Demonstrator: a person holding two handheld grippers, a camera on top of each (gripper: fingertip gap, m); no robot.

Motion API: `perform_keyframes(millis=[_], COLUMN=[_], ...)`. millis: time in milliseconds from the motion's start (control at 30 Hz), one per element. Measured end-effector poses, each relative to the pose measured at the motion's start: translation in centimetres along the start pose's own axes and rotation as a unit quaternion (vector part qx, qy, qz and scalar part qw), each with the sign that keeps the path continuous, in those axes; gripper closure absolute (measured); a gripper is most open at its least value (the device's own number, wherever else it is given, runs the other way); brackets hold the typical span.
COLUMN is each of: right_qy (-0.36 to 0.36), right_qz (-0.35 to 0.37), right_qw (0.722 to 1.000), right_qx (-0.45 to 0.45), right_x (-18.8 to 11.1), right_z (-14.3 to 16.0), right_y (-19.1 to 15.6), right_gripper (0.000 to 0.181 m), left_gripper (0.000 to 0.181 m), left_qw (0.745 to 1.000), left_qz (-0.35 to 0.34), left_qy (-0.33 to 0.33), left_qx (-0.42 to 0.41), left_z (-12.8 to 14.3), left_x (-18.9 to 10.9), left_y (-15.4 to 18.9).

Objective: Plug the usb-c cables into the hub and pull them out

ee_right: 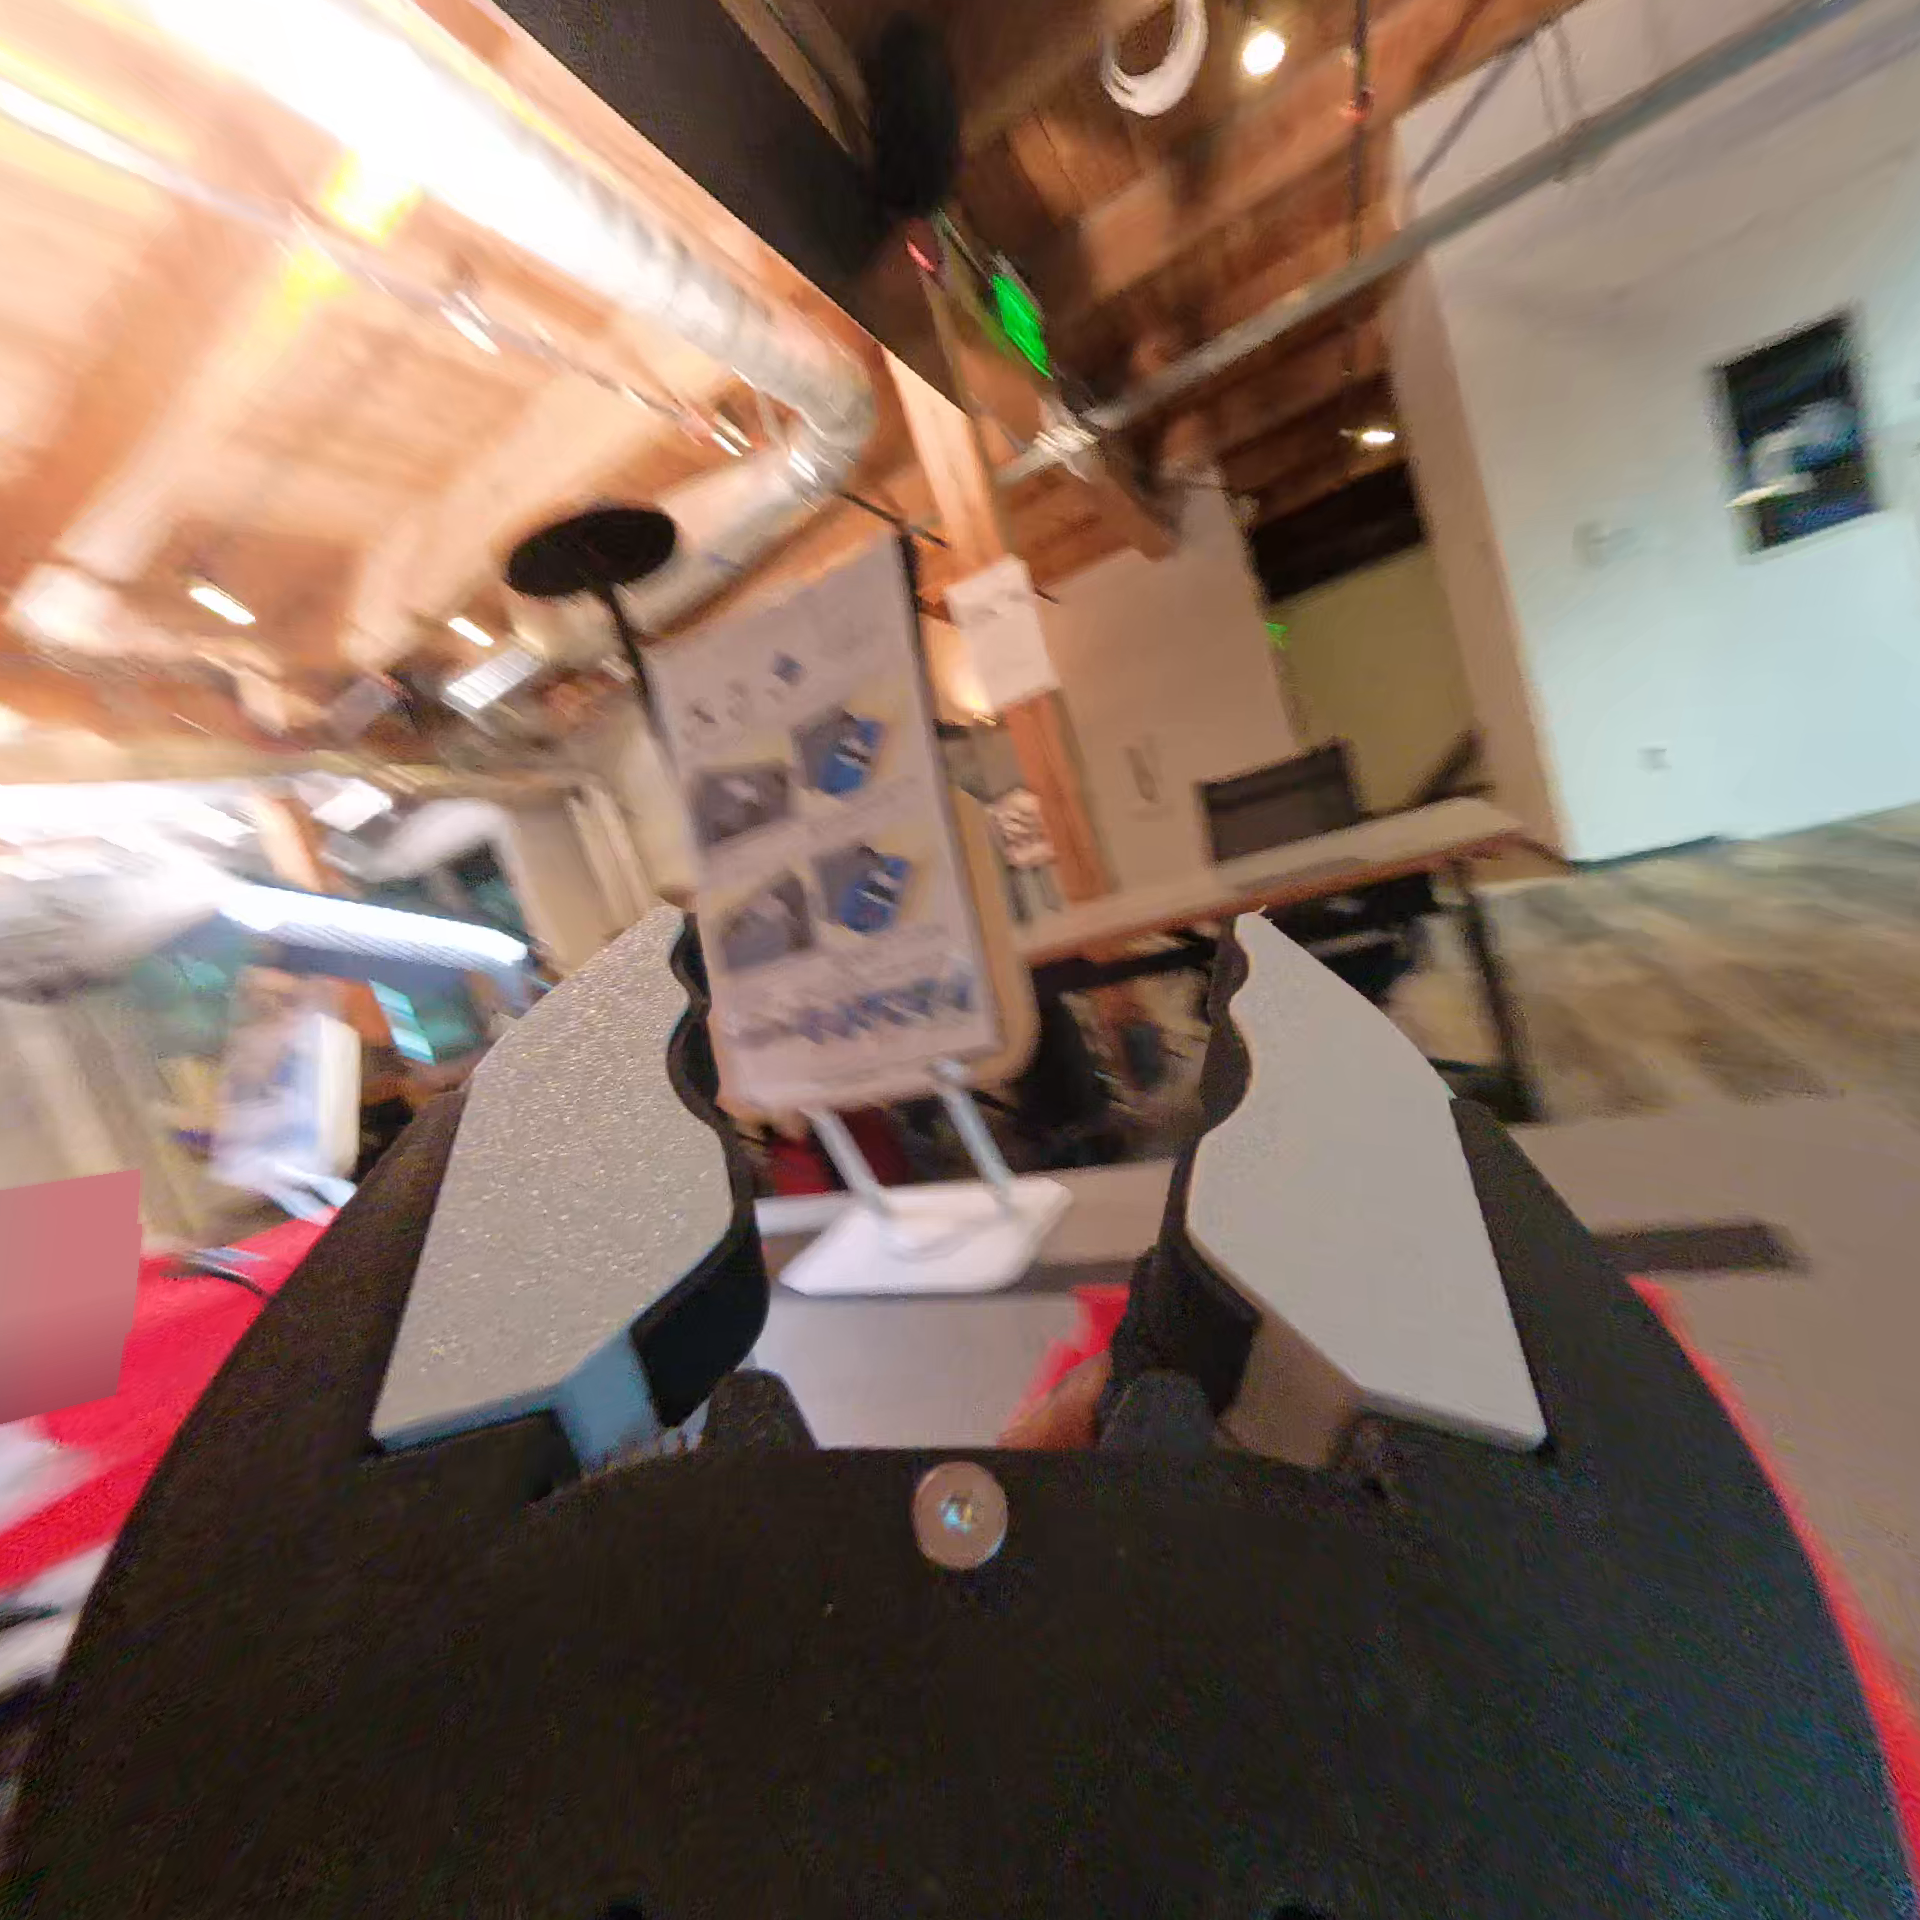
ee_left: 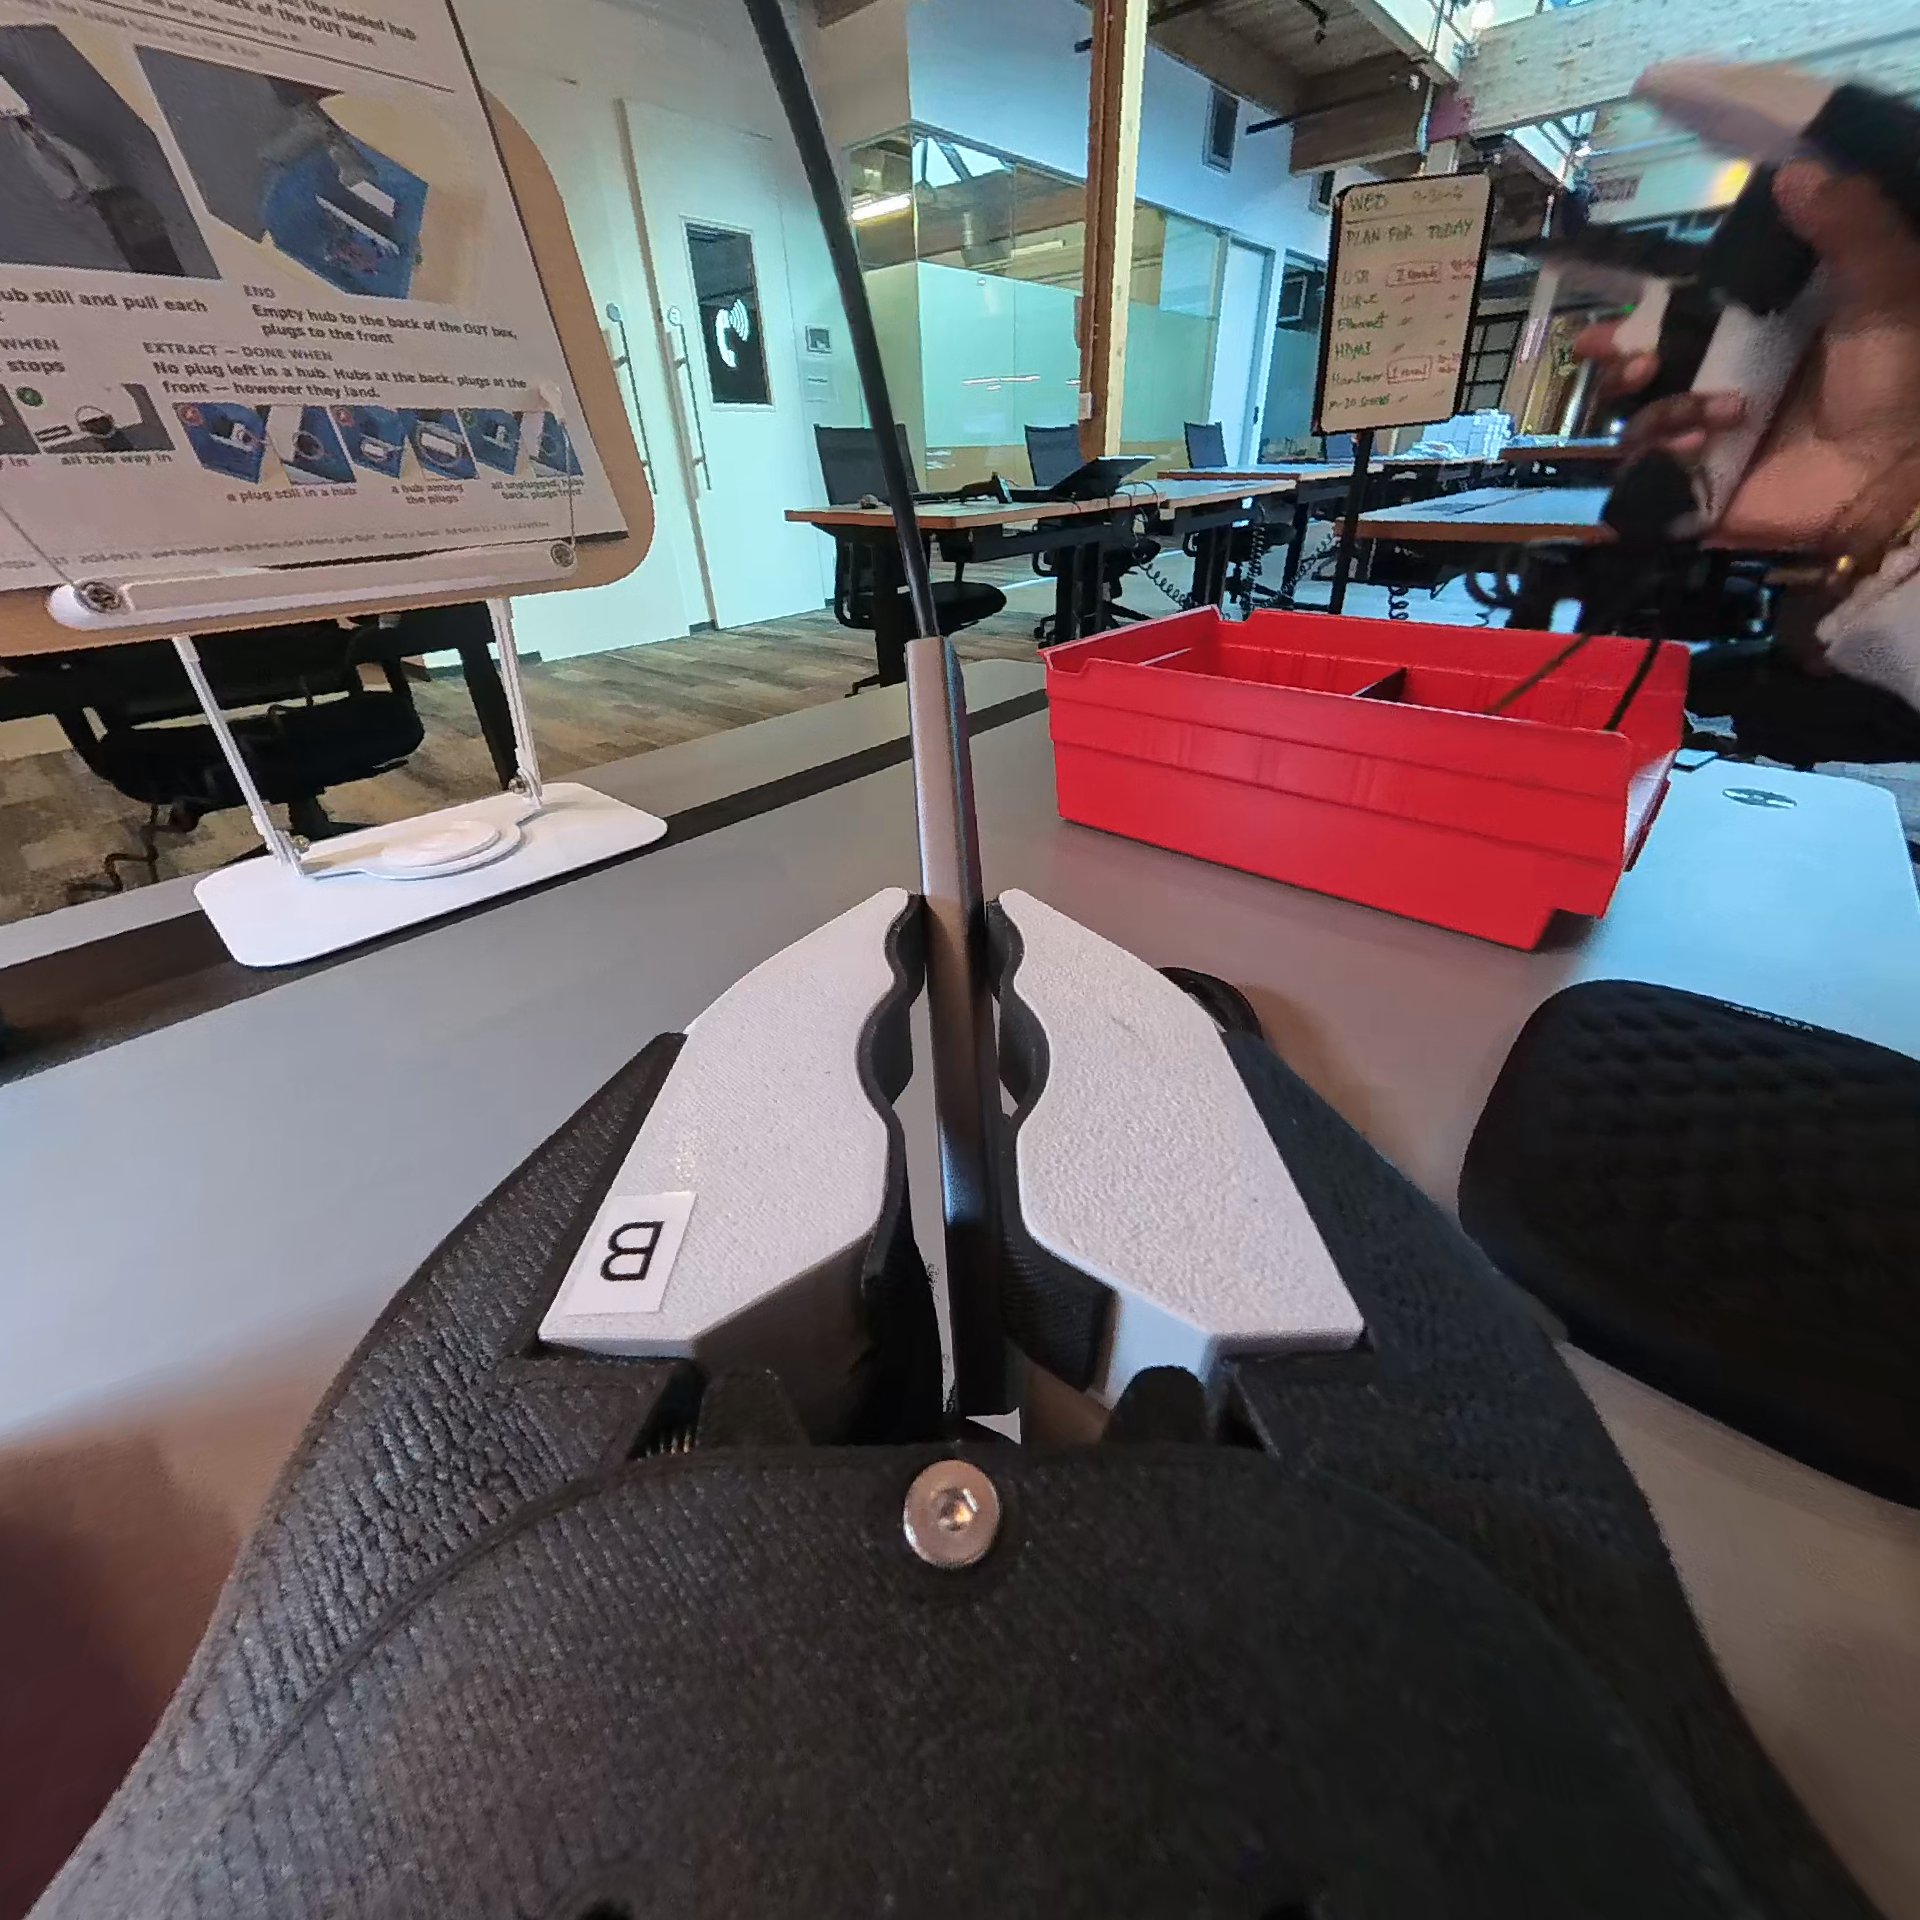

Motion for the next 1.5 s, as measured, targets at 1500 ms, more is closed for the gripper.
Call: perform_keyframes(millis=[1500], right_qy=[0.090], right_qz=[-0.207], right_qw=[0.974], right_qx=[0.014], right_x=[-0.7], right_z=[-0.9], right_y=[-2.5], right_gripper=[0.122], left_gripper=[0.167], left_qw=[0.994], left_qz=[0.000], left_qy=[-0.052], left_qx=[-0.093], left_z=[2.3], left_x=[0.6], left_y=[-1.3])
Point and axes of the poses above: each gripper's, where its closed fingertips meet, x out along the fingers, z out of its underside, y = z × x across the jaws, the point moved 5 cm from there along -x, back along the fingers, and after that the axes turned 8 degrees about z, right-handed, at the moved point
